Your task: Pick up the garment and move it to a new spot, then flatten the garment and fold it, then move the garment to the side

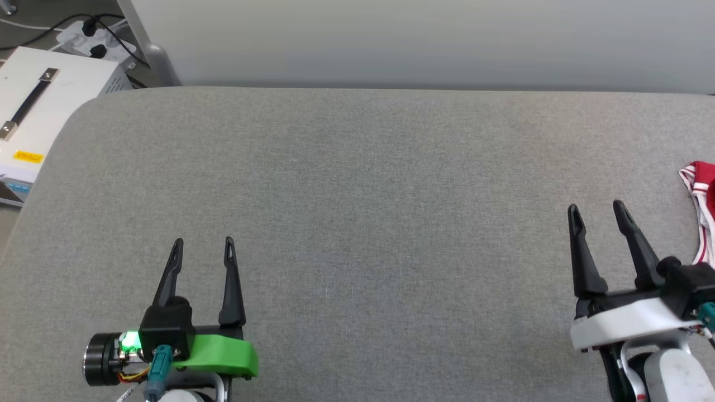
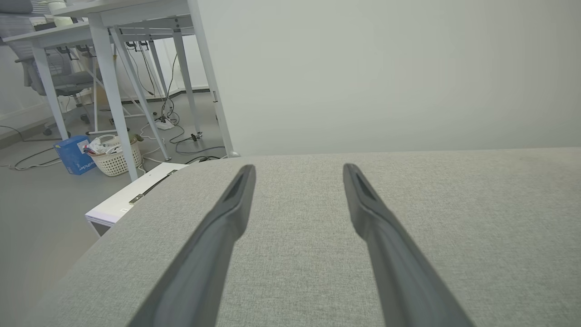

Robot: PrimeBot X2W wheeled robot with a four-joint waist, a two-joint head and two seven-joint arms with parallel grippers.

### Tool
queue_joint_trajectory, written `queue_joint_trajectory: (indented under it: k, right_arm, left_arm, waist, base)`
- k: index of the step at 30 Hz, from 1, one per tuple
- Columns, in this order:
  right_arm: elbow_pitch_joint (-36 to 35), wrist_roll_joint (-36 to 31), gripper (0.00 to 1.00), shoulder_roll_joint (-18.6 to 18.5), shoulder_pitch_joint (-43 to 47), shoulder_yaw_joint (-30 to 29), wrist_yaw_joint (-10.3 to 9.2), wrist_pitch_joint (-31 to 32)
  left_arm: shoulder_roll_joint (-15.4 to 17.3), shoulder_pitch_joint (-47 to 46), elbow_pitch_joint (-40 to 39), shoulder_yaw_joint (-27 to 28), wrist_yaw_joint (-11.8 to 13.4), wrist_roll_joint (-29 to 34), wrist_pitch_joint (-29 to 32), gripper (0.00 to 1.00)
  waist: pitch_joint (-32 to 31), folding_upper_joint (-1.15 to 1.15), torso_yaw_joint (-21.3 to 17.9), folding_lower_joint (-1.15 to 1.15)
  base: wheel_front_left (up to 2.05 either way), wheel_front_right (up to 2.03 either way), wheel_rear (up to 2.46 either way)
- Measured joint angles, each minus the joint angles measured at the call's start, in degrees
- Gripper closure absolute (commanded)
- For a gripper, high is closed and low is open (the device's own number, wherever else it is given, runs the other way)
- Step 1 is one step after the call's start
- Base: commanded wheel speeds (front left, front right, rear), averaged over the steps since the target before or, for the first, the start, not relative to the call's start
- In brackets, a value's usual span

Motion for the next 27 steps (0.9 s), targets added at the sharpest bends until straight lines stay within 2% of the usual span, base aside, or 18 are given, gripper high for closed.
queue_joint_trajectory:
  k: [11, 24, 25, 27]
  right_arm:
    - [-2.4, -1.4, 0.0, 1.8, 9.6, -1.3, 0.0, 0.0]
    - [-3.0, -2.9, 0.0, 2.2, 11.6, -1.9, 0.0, 0.0]
    - [-3.0, -2.9, 1.0, 2.2, 11.7, -1.9, 0.0, 0.0]
    - [-3.0, -2.9, 1.0, 2.2, 11.7, -1.9, 0.0, 0.1]
  left_arm:
    - [-0.5, 2.7, 1.7, -0.4, -1.9, -0.5, 0.0, 0.0]
    - [-0.8, 3.6, 2.3, -0.3, -2.7, 0.1, 0.0, 0.0]
    - [-0.8, 3.5, 2.3, -0.2, -2.8, 0.1, 0.0, 1.0]
    - [-0.8, 3.5, 2.3, -0.3, -2.8, 0.1, 0.1, 1.0]
  waist:
    - [-3.3, 0.0, 0.8, 0.0]
    - [-4.0, 0.0, 0.0, 0.0]
    - [-3.9, 0.0, 0.0, 0.0]
    - [-3.9, 0.0, 0.0, 0.0]
  base:
    - [0.0, 0.0, 0.0]
    - [0.0, 0.0, 0.0]
    - [0.0, 0.0, 0.0]
    - [0.0, 0.0, 0.0]
